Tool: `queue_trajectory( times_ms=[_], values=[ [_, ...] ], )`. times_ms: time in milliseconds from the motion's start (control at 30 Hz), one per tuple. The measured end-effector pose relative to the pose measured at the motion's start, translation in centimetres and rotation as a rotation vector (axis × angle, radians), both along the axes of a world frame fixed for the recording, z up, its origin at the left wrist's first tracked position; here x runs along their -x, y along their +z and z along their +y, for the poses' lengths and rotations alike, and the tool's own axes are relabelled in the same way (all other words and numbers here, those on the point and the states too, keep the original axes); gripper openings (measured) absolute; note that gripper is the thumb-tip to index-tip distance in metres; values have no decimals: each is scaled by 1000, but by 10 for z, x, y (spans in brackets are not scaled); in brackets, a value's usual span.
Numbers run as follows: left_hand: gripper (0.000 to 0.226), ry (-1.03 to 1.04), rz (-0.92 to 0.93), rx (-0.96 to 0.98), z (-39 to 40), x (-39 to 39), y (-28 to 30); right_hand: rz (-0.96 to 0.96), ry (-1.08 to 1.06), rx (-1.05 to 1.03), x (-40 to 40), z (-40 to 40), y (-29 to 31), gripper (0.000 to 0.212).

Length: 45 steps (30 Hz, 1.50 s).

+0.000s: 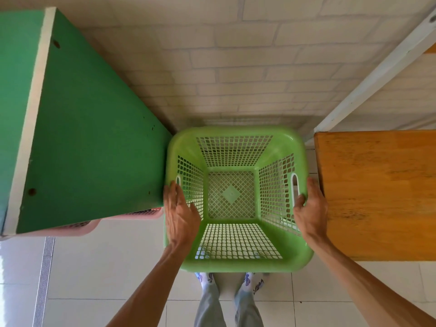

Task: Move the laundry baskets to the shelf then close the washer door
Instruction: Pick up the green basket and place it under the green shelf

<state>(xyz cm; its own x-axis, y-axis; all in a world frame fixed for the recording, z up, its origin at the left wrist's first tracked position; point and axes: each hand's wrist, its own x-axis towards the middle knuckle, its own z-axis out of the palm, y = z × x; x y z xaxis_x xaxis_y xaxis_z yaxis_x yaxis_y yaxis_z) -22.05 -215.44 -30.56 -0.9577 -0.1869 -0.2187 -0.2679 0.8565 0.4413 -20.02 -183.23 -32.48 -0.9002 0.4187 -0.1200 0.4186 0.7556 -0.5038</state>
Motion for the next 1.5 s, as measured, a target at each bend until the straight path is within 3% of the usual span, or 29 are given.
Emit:
queue_trajectory(
  times_ms=[133, 433, 767, 867, 1133, 1300, 1500],
  values=[
    [85, -79, -106, 27, 8, 3, 8, -25, 7, -62, 2, -11, 12, 61],
    [100, -275, -139, 35, -22, 5, 4, -137, 165, -120, -7, -14, 34, 80],
    [100, -313, -175, 37, -21, 13, 23, -232, 240, -105, -5, -4, 41, 75],
    [99, -330, -226, 2, -19, 10, 61, -246, 305, -63, -9, -3, 74, 69],
    [98, -461, -250, -38, -4, -9, 257, -375, 334, -52, -33, -26, 265, 60],
    [109, -615, -204, 14, 3, -12, 344, -337, 176, 89, -61, -39, 370, 63],
    [118, -863, -216, 83, 54, 8, 400, -291, -49, 91, -107, 0, 425, 71]
  ],
)
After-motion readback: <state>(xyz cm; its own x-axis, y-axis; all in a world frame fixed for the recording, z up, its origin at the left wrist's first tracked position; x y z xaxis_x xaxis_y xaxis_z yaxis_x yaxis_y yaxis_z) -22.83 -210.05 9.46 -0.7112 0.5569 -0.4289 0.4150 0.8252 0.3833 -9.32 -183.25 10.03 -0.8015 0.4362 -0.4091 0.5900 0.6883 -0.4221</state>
